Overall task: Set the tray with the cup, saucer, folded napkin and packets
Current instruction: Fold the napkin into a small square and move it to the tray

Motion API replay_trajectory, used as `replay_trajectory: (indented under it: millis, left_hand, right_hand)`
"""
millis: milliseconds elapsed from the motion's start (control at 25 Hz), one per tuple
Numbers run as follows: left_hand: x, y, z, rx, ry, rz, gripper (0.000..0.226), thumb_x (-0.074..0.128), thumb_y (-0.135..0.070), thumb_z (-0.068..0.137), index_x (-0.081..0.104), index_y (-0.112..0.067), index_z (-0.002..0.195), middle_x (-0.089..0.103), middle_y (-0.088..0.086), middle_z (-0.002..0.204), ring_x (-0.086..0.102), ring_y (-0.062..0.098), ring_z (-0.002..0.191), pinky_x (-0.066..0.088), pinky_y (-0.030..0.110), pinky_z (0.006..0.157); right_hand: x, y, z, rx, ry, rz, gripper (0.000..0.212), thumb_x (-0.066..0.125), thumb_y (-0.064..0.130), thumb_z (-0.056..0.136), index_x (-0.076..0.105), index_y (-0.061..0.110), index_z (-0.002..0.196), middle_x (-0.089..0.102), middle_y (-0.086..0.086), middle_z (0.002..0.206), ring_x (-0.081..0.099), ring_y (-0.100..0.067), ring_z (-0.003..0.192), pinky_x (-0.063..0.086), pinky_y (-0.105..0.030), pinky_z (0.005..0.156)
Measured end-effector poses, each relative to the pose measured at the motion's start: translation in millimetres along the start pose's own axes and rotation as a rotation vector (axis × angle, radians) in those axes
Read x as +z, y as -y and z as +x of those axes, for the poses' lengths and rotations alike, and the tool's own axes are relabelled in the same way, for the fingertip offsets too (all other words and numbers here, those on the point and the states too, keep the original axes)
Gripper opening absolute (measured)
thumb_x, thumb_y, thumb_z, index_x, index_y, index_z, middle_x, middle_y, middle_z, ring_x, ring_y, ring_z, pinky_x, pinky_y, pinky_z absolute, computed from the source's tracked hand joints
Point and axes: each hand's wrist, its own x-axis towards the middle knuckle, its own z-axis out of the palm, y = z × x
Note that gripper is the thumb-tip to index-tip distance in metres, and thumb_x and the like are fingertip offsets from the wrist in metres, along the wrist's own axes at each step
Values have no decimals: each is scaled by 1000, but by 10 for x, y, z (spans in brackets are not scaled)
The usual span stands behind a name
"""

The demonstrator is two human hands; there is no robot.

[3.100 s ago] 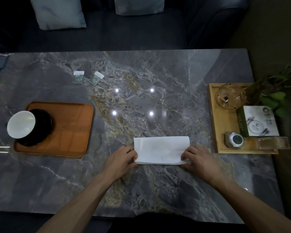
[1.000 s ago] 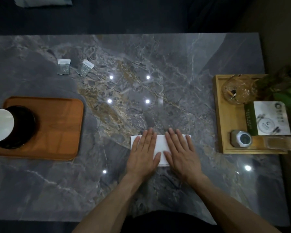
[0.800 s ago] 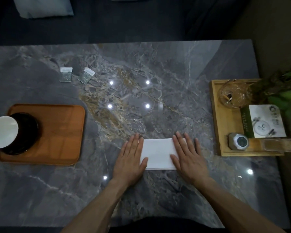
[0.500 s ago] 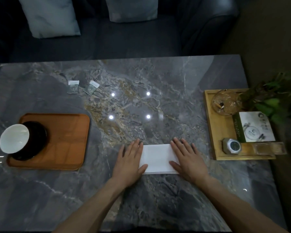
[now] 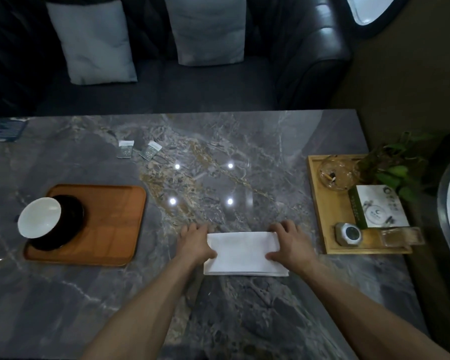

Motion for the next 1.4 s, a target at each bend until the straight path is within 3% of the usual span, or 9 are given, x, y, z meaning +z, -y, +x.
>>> replay_trajectory:
  millis: [80, 160, 280, 440, 600, 840, 1040, 1240, 1400]
  left_hand:
    - [20, -6, -36, -62, 5, -80, 65, 77, -35, 68, 50, -20, 125, 49, 10, 131, 39, 32, 125, 40, 40, 101]
    - [31, 5, -101, -110, -32, -140, 44, 74, -35, 70, 54, -18, 106, 59, 9, 115, 53, 29, 107, 47, 37, 82]
    - [54, 31, -198, -161, -61, -311, 25, 69, -28, 77, 49, -18, 87, 64, 5, 93, 56, 20, 78, 37, 31, 59]
    - [142, 16, -278, -187, -22, -597, 39, 73, -16, 80, 53, -9, 112, 65, 4, 106, 59, 18, 89, 40, 26, 66]
    - [172, -69, -290, -217, 23, -663, 39, 69, -12, 85, 60, -7, 122, 66, 9, 118, 60, 19, 94, 45, 27, 75]
    - [154, -127, -471, -160, -28, -623, 33, 60, -18, 90, 54, -11, 121, 64, 8, 113, 62, 21, 97, 54, 39, 81]
    - [93, -307, -640, -56, -91, -688, 21, 66, -24, 87, 51, -31, 100, 64, 1, 97, 65, 18, 86, 57, 46, 71]
    - [81, -698, -742, 51, -84, -612, 30, 69, -35, 81, 45, -40, 97, 63, -9, 86, 61, -1, 71, 57, 33, 59]
    - [159, -1054, -778, 60, -166, -451, 39, 68, -42, 76, 37, -41, 100, 63, -15, 78, 60, -2, 65, 48, 25, 55]
  right_hand:
    - [75, -63, -95, -23, -17, -26, 78, 63, 56, 79, 26, 33, 144, 29, -1, 153, 33, -29, 134, 35, -43, 106]
    - [216, -127, -267, -60, -33, -65, 77, 43, 60, 90, 6, 33, 152, 10, 2, 163, 18, -28, 145, 24, -47, 114]
    - [423, -193, -528, -59, -74, -77, 73, 11, 62, 94, -14, 28, 153, -9, 3, 164, 0, -25, 150, 5, -48, 120]
    - [650, -211, -776, -17, -111, -44, 74, 0, 63, 92, -14, 21, 152, -8, 0, 162, -9, -24, 150, -3, -51, 121]
    - [747, -254, -845, -46, -128, -46, 74, 13, 59, 97, 4, 14, 155, 3, -4, 164, -1, -28, 151, 5, -56, 117]
    - [828, -350, -854, -82, -148, -65, 73, 22, 58, 97, 8, 16, 155, 10, -6, 164, 1, -28, 151, 7, -54, 118]
    - [858, -357, -856, -88, -167, -40, 73, 22, 57, 97, 11, 15, 155, 12, -6, 164, 5, -29, 150, 9, -54, 118]
    - [902, -362, -858, -94, -188, -1, 77, 26, 59, 96, 9, 11, 155, 8, -7, 164, 7, -27, 151, 10, -54, 119]
    - [903, -360, -852, -88, -209, 23, 83, 36, 58, 94, 12, 6, 154, 11, -12, 163, 9, -27, 150, 14, -54, 119]
